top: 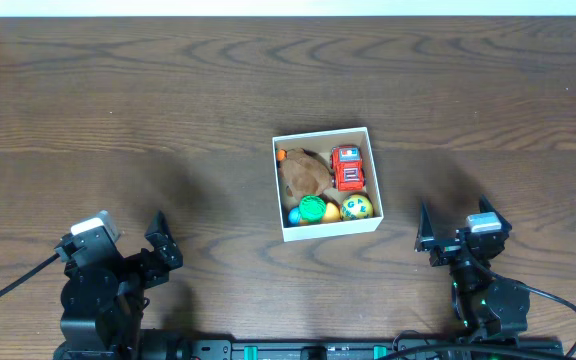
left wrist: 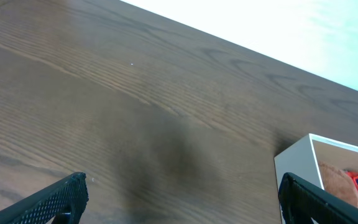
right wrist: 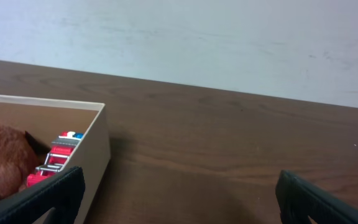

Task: Pack container

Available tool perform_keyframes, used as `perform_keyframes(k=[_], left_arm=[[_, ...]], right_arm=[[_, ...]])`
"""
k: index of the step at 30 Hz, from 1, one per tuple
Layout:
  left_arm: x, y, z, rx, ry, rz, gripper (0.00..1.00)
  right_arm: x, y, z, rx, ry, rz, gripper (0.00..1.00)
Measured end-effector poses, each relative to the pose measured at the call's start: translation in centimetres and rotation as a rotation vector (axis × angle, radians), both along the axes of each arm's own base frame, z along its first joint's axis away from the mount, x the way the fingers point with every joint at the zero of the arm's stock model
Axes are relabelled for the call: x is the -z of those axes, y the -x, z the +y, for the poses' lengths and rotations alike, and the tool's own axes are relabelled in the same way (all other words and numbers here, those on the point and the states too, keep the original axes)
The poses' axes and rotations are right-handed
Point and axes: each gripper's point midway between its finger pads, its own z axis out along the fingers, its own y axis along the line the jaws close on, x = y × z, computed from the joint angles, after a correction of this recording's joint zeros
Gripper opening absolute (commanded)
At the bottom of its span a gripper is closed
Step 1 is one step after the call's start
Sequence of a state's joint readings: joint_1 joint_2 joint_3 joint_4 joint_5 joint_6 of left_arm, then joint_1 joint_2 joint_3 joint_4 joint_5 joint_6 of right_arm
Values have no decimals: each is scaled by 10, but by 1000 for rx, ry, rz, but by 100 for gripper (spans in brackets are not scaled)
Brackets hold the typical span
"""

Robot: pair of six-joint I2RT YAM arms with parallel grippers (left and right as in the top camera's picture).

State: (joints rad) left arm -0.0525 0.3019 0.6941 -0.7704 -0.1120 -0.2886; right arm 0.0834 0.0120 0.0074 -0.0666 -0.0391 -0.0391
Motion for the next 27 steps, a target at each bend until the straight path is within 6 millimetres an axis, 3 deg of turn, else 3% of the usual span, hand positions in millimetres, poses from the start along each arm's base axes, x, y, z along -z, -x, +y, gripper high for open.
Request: perform_keyframes(k=[19, 27], left_arm=[[0, 0, 0, 0, 0, 2, 98], [25, 11, 1, 2, -7, 66, 98]], right_arm=[[0, 0, 1, -4, 2, 0, 99], [0, 0, 1, -7, 2, -1, 99]])
